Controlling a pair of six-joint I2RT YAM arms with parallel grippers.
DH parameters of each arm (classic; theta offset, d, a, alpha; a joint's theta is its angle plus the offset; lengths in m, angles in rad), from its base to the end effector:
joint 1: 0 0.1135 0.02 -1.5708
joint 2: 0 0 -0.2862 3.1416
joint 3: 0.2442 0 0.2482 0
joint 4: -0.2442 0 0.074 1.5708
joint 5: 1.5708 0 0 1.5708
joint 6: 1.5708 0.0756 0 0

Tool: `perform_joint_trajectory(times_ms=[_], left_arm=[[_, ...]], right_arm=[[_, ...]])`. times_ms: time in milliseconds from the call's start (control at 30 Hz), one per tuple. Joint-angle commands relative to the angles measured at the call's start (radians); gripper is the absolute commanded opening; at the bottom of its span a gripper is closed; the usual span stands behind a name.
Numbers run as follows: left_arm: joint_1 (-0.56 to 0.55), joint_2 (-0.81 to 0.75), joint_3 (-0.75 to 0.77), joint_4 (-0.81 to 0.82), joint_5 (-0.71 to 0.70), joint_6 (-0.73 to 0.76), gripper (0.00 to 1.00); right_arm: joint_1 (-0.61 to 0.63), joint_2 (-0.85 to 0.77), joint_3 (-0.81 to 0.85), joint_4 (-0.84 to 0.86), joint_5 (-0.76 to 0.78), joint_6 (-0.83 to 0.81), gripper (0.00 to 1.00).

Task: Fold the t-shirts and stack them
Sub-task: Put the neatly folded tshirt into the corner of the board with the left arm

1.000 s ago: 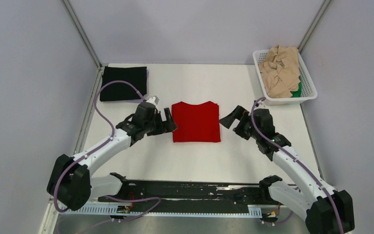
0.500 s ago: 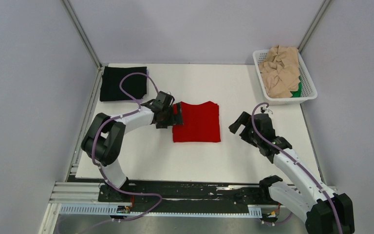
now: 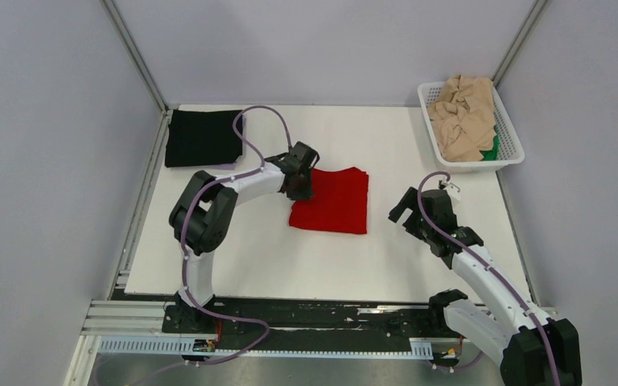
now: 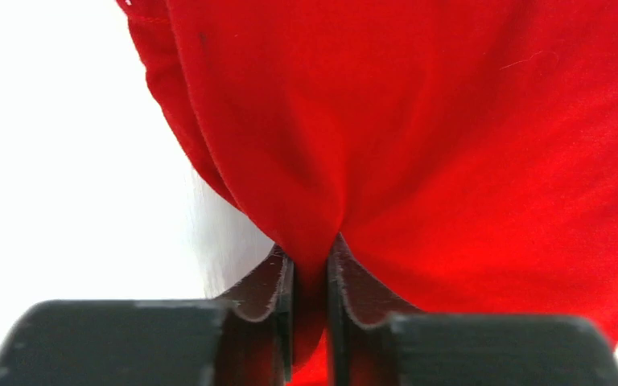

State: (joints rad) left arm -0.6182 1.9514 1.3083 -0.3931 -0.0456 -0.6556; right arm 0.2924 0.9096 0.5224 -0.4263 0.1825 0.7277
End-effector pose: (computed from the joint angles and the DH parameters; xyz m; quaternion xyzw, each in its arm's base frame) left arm 0.3534 -0.2471 0.1542 -0.0240 0.9640 -0.1394 0.2254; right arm 0.1876 0.0422 0.1962 0.2327 0.8962 0.1058 0.3626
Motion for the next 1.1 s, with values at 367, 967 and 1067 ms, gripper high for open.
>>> perform_joint_trajectory(times_ms=[367, 967, 1067], left_arm=[[-0.036, 0.175, 0.374, -0.243, -0.81, 0.319, 0.0], [0.186, 0.179, 0.477, 0.43, -0.976, 1.233, 0.0], [0.212, 0.173, 0.494, 0.437, -0.938, 1.261, 0.0]], right_arm=[[-0.035, -0.057, -0.01, -0.015, 0.084, -0.04, 1.0], [-0.043, -0.064, -0.01, -0.014, 0.112, -0.042, 1.0], [-0.046, -0.058, -0.008, -0.014, 0.109, -0.042, 1.0]])
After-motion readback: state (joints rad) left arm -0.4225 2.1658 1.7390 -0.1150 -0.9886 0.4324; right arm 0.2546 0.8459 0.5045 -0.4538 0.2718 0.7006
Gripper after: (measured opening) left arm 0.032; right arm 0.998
